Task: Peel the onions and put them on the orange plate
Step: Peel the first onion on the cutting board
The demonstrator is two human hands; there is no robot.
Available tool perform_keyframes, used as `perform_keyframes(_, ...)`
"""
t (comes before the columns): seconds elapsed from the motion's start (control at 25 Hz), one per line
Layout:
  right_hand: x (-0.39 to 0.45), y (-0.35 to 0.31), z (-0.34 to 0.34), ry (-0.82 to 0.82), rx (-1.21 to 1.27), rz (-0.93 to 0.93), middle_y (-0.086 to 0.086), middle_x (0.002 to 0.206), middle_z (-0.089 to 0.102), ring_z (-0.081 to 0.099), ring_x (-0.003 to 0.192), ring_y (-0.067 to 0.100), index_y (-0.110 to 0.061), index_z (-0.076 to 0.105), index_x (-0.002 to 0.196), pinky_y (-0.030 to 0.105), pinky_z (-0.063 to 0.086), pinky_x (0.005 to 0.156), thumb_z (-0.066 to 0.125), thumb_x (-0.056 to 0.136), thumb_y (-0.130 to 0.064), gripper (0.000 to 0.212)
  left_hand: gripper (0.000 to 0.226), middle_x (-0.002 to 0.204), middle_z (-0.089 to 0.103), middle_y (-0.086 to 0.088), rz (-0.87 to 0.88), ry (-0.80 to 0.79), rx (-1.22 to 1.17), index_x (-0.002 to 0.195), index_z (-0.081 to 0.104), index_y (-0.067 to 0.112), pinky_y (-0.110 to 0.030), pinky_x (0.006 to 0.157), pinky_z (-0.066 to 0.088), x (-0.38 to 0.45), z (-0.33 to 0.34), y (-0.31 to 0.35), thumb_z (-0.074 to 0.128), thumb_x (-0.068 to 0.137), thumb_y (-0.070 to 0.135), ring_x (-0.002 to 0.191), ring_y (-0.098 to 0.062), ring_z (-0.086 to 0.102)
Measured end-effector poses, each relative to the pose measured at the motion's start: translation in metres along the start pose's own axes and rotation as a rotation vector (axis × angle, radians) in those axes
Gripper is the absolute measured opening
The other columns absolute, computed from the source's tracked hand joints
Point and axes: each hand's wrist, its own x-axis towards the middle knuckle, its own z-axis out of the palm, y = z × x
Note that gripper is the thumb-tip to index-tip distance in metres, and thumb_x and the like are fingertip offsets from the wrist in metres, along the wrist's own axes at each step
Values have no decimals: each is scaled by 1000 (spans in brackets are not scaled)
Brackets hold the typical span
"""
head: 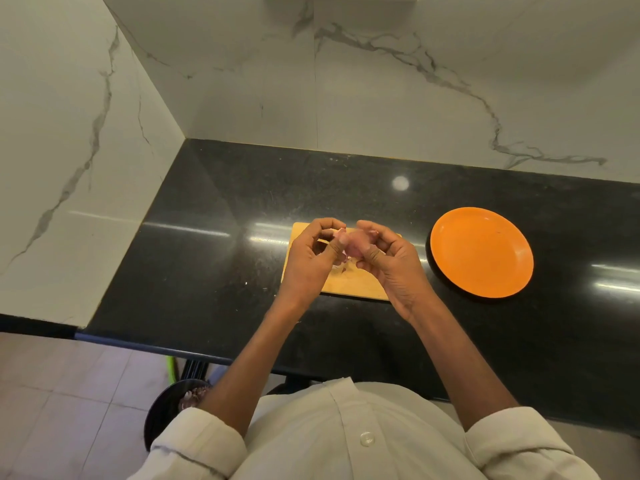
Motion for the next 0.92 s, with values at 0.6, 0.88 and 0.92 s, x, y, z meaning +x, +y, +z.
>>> perform_keyframes(0.6, -8, 13, 9, 19, 215, 161, 14, 132, 70, 71, 102, 27, -6, 67, 133, 28, 60, 77, 55, 107, -13, 30, 8, 80, 73, -14, -105, 156, -133, 102, 76, -3, -36, 69, 61, -13, -8, -15, 70, 99, 0, 70, -20, 69)
perform_keyframes(0.88, -8, 14, 12, 54, 194, 175, 19, 126, 71, 74, 103, 26, -15, 75, 122, 31, 62, 81, 76, 87, -11, 35, 9, 93, 76, -13, -86, 127, 29, 105, 79, 5, -40, 74, 61, -16, -21, -24, 71, 101, 7, 75, -22, 66)
perform_keyframes(0.92, -7, 15, 12, 61, 164, 162, 19, 126, 70, 73, 106, 28, -18, 76, 120, 31, 62, 80, 77, 84, -10, 37, 9, 93, 76, -12, -95, 127, 26, 104, 79, 6, -39, 75, 61, -15, -22, -23, 71, 101, 8, 75, -22, 67)
